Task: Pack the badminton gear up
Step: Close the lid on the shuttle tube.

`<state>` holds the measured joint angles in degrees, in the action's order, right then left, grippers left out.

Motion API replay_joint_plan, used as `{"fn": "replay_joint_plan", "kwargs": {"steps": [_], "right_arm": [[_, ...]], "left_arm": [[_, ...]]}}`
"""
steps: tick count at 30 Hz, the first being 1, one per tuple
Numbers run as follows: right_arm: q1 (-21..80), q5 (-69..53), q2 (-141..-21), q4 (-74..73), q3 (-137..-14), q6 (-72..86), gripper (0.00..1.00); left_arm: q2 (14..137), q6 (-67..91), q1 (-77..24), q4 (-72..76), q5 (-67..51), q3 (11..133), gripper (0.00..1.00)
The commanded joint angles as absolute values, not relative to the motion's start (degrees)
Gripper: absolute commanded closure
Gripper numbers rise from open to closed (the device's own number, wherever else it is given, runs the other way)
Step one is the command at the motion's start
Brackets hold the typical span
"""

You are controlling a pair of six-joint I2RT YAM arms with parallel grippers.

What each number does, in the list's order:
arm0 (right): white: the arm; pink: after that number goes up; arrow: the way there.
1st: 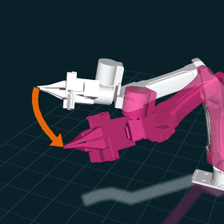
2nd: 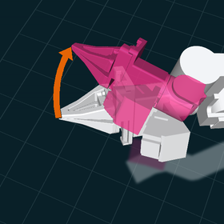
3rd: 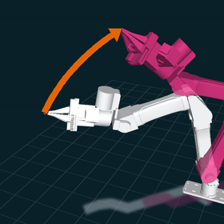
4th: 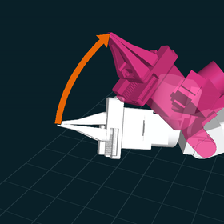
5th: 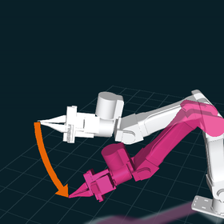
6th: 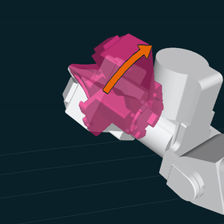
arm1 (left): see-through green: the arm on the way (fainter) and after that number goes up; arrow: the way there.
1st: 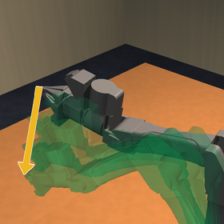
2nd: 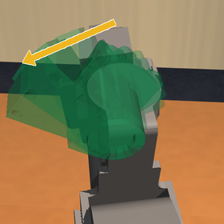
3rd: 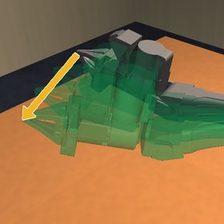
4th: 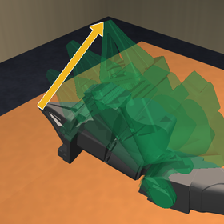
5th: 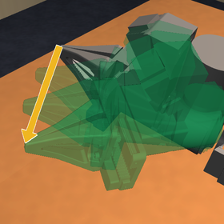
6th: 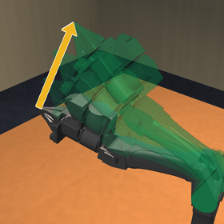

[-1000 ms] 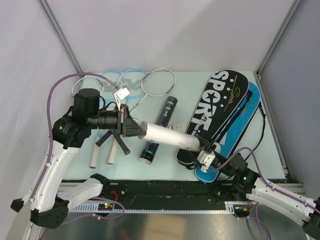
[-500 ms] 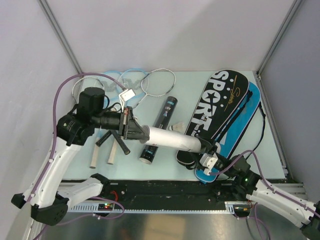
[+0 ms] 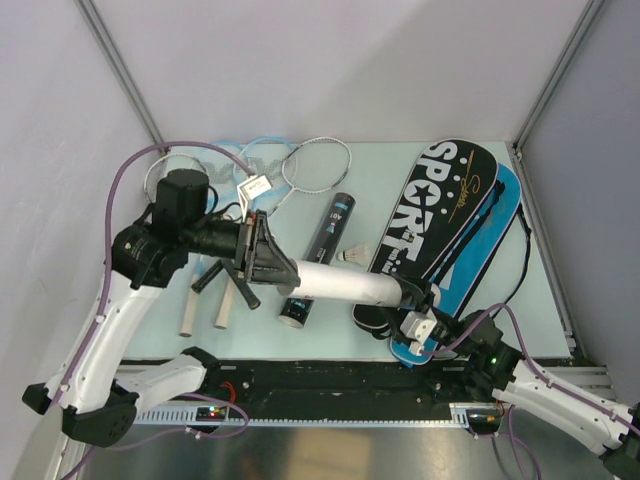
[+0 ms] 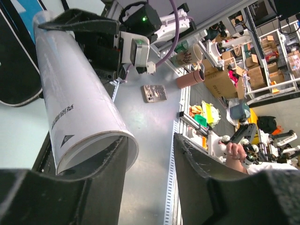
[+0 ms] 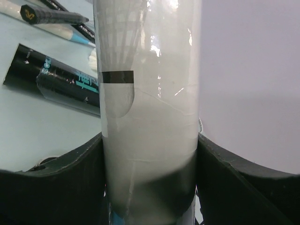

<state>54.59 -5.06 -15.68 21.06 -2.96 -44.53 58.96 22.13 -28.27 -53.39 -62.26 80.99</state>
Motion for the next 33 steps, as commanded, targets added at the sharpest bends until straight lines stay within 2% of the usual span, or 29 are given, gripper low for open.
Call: {"fn": "replay_joint_plan", "kwargs": {"steps": [1,12,22,28,33], "right_arm": [[56.07,-9.09,-14.7,31.62,-5.3,-45.36,0.74],[55.34,-3.15,-19.02,32.93,-6.37,-42.34,0.73],[54.01,-0.79,-19.29,32.24,-7.28,-39.84,0.74],[54.05,-0.75,-19.41,32.08,-7.48,-39.63,0.74],[53.98,-0.16,-20.35,32.39,-8.03,-39.07,0.74]], "left_arm": [[61.39,21.88,-28.54,-51.68,-58.9,86.35,0.49],[64.64,20.43,-26.08,-51.65,-55.62,95.41,0.47],[61.9,20.59,-24.98,-51.67,-47.0,95.31,0.5],[58.72,19.08,-24.46,-52.02,-37.77,94.1,0.59],[58.08,19.14,-24.48,-52.11,-37.52,93.06,0.72]]}}
